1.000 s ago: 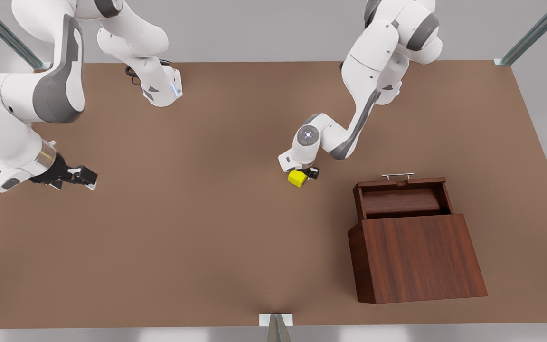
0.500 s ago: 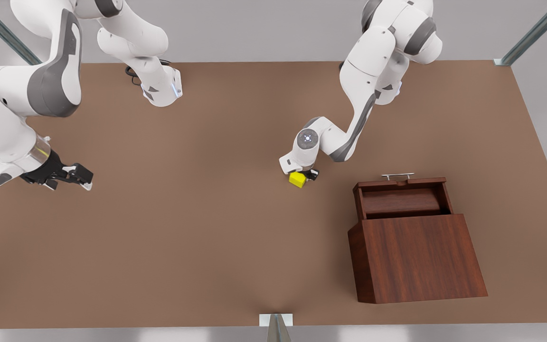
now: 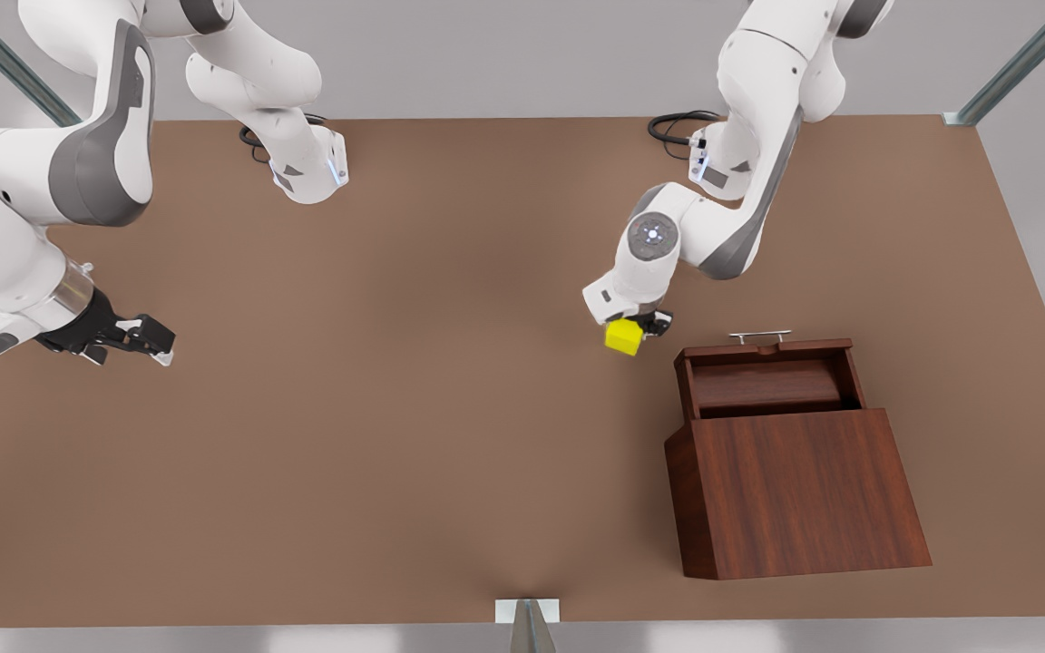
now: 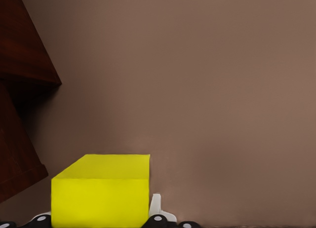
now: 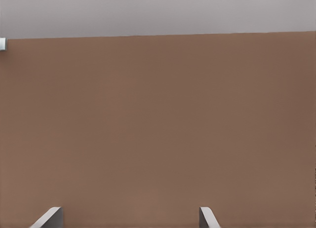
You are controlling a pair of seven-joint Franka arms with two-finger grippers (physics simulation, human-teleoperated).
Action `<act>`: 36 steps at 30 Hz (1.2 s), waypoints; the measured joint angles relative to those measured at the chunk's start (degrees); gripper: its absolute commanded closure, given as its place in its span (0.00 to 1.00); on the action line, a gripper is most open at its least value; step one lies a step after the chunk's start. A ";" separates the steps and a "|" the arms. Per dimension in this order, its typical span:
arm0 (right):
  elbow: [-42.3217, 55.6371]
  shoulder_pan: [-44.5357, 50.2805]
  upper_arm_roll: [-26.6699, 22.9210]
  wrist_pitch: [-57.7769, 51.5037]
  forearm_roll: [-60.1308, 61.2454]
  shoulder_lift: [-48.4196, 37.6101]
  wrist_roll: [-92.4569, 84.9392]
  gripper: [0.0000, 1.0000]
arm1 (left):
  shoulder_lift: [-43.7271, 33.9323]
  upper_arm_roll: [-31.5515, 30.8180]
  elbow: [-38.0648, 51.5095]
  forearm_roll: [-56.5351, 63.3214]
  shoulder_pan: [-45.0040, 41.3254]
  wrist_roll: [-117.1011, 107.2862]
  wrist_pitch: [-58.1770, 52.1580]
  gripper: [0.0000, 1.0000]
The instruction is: Open the drawer with left arm, place the square in the middle with right arm, and place the square in the drawer with left arm
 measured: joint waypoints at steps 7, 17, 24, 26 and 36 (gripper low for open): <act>0.00 -0.56 -0.01 0.05 0.88 0.00 0.00 0.00 | -4.31 20.25 0.12 -3.29 0.50 28.01 -8.47 0.37; 0.00 -0.82 -0.09 0.09 1.67 0.00 0.00 0.00 | 3.99 26.07 6.22 -9.24 0.93 31.40 -8.28 0.35; 0.00 -1.04 -0.09 0.44 1.67 0.01 0.00 0.00 | 7.00 26.07 8.12 -13.47 0.96 31.40 -8.20 0.35; 0.00 -1.03 -0.09 0.44 1.67 0.00 0.00 0.00 | 7.66 26.07 8.74 -14.40 0.96 31.40 -8.20 0.34; 0.00 -1.47 -0.10 0.44 1.67 0.16 0.00 0.00 | 8.57 26.07 9.70 -17.06 0.96 31.52 -8.33 0.00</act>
